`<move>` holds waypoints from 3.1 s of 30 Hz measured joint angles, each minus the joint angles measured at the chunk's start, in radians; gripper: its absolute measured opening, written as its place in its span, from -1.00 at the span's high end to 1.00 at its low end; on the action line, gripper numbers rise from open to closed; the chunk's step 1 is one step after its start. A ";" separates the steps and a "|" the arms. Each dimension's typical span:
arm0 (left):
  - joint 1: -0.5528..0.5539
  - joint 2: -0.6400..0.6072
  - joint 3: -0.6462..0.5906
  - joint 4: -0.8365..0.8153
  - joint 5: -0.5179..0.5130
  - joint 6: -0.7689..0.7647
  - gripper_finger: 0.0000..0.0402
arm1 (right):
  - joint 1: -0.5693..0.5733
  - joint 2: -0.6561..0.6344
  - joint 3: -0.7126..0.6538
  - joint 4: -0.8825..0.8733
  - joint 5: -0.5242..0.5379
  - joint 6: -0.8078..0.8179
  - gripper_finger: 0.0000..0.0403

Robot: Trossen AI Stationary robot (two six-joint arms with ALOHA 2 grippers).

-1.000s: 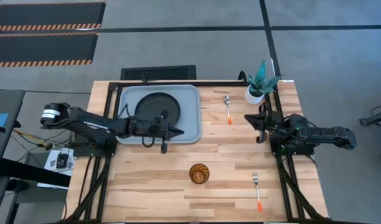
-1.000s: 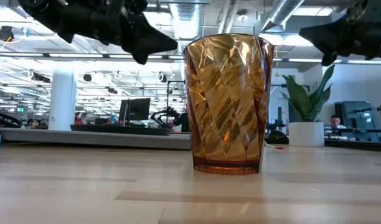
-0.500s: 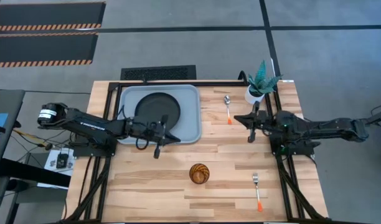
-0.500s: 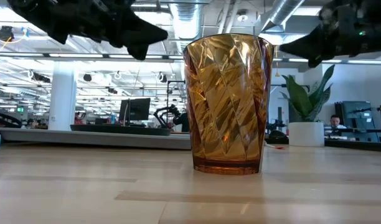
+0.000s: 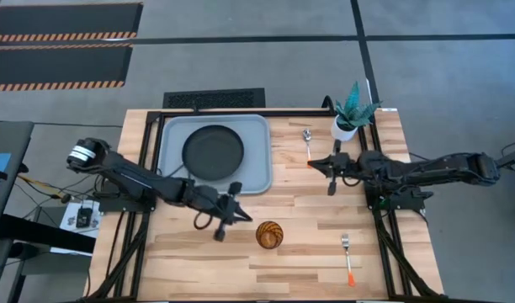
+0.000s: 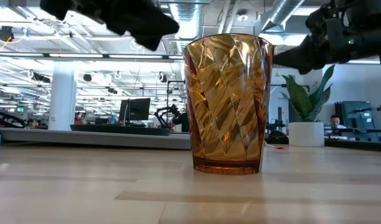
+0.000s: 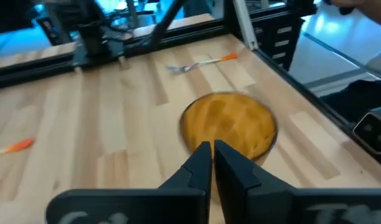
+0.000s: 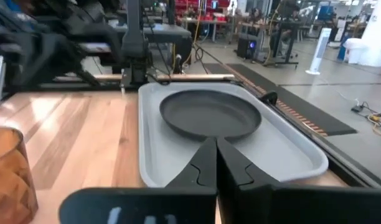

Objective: Pick and place plate/cup/fork/spoon on tray
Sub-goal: Put the brown glass on the gray serving tray to the top left of the black plate

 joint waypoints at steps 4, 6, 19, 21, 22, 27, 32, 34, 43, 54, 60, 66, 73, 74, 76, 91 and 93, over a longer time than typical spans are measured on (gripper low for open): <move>-0.032 0.089 0.093 -0.055 -0.007 0.001 0.82 | 0.000 0.023 0.000 0.000 -0.002 0.000 0.95; -0.047 0.133 0.151 -0.109 -0.006 0.011 0.75 | 0.000 0.034 0.000 0.003 -0.012 0.000 0.95; -0.092 0.236 0.374 -0.418 0.008 0.073 0.45 | 0.005 0.036 0.000 0.001 -0.023 -0.010 0.94; -0.093 0.236 0.375 -0.425 0.011 0.082 0.45 | 0.005 0.036 0.000 0.001 -0.023 -0.012 0.94; -0.093 0.236 0.375 -0.437 0.011 0.084 0.45 | 0.005 0.036 0.000 0.000 -0.023 -0.012 0.94; -0.093 0.236 0.375 -0.469 0.003 0.118 0.45 | 0.005 0.036 0.000 0.000 -0.023 -0.013 0.94; -0.092 0.236 0.375 -0.468 -0.003 0.165 0.45 | 0.005 0.036 0.000 0.000 -0.023 -0.015 0.94; -0.093 0.236 0.375 -0.467 -0.038 0.182 0.45 | 0.005 0.036 0.000 0.000 -0.023 -0.015 0.94; -0.093 0.254 0.412 -0.524 -0.021 0.189 0.45 | 0.005 0.036 0.000 0.000 -0.023 -0.015 0.94; -0.099 0.404 0.696 -0.866 -0.026 0.237 0.45 | 0.005 0.036 0.000 -0.011 -0.023 -0.015 0.94; -0.102 0.473 0.776 -0.978 -0.033 0.256 0.46 | 0.005 0.036 0.000 -0.010 -0.023 -0.015 0.94; -0.102 0.470 0.779 -0.996 -0.066 0.255 0.77 | 0.005 0.035 0.000 -0.011 -0.022 -0.015 0.94; -0.062 0.359 0.779 -1.077 -0.126 0.140 0.98 | 0.005 0.035 0.000 -0.011 -0.021 -0.015 0.94; -0.050 0.337 0.779 -1.104 -0.148 0.109 0.98 | 0.005 0.035 0.000 -0.011 -0.021 -0.015 0.94; -0.018 0.285 0.779 -1.180 -0.187 0.029 0.98 | 0.005 0.035 0.000 -0.011 -0.021 -0.015 0.94; 0.528 -0.189 0.547 -1.493 -0.375 -0.301 1.00 | 0.005 0.036 0.000 -0.012 -0.021 -0.015 0.94; 0.653 -0.232 0.502 -1.470 -0.346 -0.279 1.00 | 0.005 0.036 0.000 -0.014 -0.021 -0.016 0.94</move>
